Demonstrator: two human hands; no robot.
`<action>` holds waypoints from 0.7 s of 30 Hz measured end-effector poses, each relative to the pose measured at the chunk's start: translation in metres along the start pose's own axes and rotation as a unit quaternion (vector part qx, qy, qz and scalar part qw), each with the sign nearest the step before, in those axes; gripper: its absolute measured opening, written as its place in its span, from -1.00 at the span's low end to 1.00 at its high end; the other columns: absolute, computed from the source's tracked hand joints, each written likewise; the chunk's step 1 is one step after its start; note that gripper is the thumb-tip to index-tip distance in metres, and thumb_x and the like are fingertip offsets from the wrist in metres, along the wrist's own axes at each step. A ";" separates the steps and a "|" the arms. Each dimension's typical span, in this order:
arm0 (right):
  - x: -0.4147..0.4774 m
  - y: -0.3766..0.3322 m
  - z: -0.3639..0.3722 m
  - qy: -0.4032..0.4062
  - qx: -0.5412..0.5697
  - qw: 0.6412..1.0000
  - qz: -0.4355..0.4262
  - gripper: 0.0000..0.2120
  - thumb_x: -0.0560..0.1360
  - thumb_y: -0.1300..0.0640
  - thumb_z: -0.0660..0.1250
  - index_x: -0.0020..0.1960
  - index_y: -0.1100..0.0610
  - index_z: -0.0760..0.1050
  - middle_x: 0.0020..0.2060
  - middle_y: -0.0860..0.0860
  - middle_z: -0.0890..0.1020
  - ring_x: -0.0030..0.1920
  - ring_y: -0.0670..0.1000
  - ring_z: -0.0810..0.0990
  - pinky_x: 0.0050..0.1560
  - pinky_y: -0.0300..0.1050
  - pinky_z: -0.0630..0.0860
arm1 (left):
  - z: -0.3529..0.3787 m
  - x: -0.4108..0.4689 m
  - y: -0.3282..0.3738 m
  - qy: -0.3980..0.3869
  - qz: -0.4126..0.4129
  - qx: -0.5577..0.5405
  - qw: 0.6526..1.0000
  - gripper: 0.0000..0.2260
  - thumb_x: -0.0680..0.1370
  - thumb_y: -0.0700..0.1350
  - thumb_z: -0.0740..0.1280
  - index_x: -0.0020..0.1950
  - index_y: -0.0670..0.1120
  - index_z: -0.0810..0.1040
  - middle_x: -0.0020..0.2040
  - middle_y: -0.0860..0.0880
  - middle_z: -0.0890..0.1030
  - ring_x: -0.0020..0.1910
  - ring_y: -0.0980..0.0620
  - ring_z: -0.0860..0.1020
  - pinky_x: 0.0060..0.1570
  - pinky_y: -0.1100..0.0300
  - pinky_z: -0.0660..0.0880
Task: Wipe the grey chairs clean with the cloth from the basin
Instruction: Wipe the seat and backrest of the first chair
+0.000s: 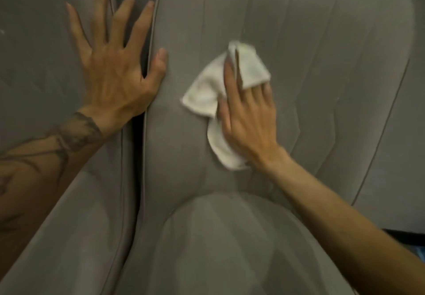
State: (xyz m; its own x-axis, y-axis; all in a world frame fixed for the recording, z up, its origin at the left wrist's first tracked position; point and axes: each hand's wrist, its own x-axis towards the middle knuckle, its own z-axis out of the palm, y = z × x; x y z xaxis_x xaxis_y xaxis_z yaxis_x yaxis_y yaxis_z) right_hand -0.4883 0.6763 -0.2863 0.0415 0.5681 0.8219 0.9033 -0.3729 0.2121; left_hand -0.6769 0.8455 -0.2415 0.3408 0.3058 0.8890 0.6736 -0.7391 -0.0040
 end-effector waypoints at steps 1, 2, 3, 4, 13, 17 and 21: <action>0.031 0.006 0.000 0.047 0.000 0.999 0.020 -0.43 0.73 -0.04 0.02 0.66 0.19 0.12 0.65 0.14 0.20 0.65 0.12 0.17 0.63 0.07 0.15 | 0.000 0.000 0.000 0.002 0.001 0.002 1.000 -0.44 0.71 0.26 0.00 0.68 0.08 0.20 0.66 -0.06 0.27 0.69 -0.23 0.08 0.56 -0.48 -0.05; 0.056 0.007 -0.001 0.083 0.009 0.995 0.050 -0.44 0.73 -0.04 0.01 0.65 0.19 0.15 0.63 0.16 0.23 0.64 0.13 0.20 0.63 0.08 0.16 | 0.001 0.001 -0.001 0.004 0.002 0.002 1.000 -0.44 0.71 0.26 0.01 0.68 0.08 0.20 0.66 -0.06 0.28 0.69 -0.23 0.08 0.56 -0.48 -0.05; 0.070 0.004 -0.002 0.106 0.019 0.991 0.081 -0.44 0.73 -0.03 0.00 0.64 0.21 0.17 0.62 0.17 0.26 0.63 0.13 0.22 0.63 0.09 0.16 | 0.002 0.000 -0.002 0.007 0.002 0.001 1.000 -0.45 0.71 0.26 0.01 0.68 0.09 0.20 0.66 -0.06 0.28 0.69 -0.23 0.09 0.56 -0.48 -0.04; 0.070 -0.002 -0.001 0.112 0.032 0.988 0.103 -0.45 0.73 -0.02 0.01 0.64 0.22 0.18 0.62 0.18 0.26 0.63 0.13 0.22 0.64 0.09 0.14 | 0.004 0.000 -0.002 0.012 0.003 0.001 1.000 -0.45 0.71 0.26 0.02 0.67 0.09 0.20 0.65 -0.05 0.29 0.69 -0.23 0.09 0.56 -0.48 -0.04; 0.067 0.009 0.004 0.111 0.019 0.989 0.096 -0.45 0.73 -0.04 -0.02 0.64 0.22 0.17 0.62 0.18 0.27 0.63 0.16 0.23 0.65 0.06 0.08 | 0.004 0.001 -0.002 0.010 0.000 -0.010 1.000 -0.45 0.71 0.27 0.02 0.67 0.10 0.21 0.65 -0.06 0.29 0.69 -0.22 0.11 0.56 -0.47 -0.05; -0.010 -0.030 0.018 0.045 0.071 0.992 0.099 -0.40 0.73 -0.07 0.02 0.67 0.20 0.10 0.65 0.17 0.18 0.66 0.17 0.15 0.67 0.09 0.05 | 0.005 -0.001 -0.003 0.015 0.000 -0.006 1.000 -0.45 0.70 0.27 0.02 0.66 0.12 0.20 0.65 -0.05 0.29 0.68 -0.21 0.13 0.55 -0.46 -0.06; -0.082 -0.027 0.014 -0.066 0.052 0.996 0.020 -0.41 0.71 -0.03 0.05 0.66 0.19 0.03 0.65 0.17 0.18 0.64 0.17 0.21 0.60 0.13 0.22 | 0.003 0.000 0.000 0.015 -0.003 0.002 1.000 -0.44 0.70 0.28 0.00 0.67 0.11 0.21 0.65 -0.04 0.29 0.69 -0.19 0.11 0.57 -0.45 -0.05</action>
State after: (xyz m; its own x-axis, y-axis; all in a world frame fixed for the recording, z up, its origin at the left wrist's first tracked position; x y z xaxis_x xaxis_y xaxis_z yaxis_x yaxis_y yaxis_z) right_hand -0.5097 0.6500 -0.3670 0.1274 0.6481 0.7508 0.9389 -0.3228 0.1193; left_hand -0.6750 0.8468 -0.2428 0.3177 0.2922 0.9020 0.6777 -0.7353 -0.0005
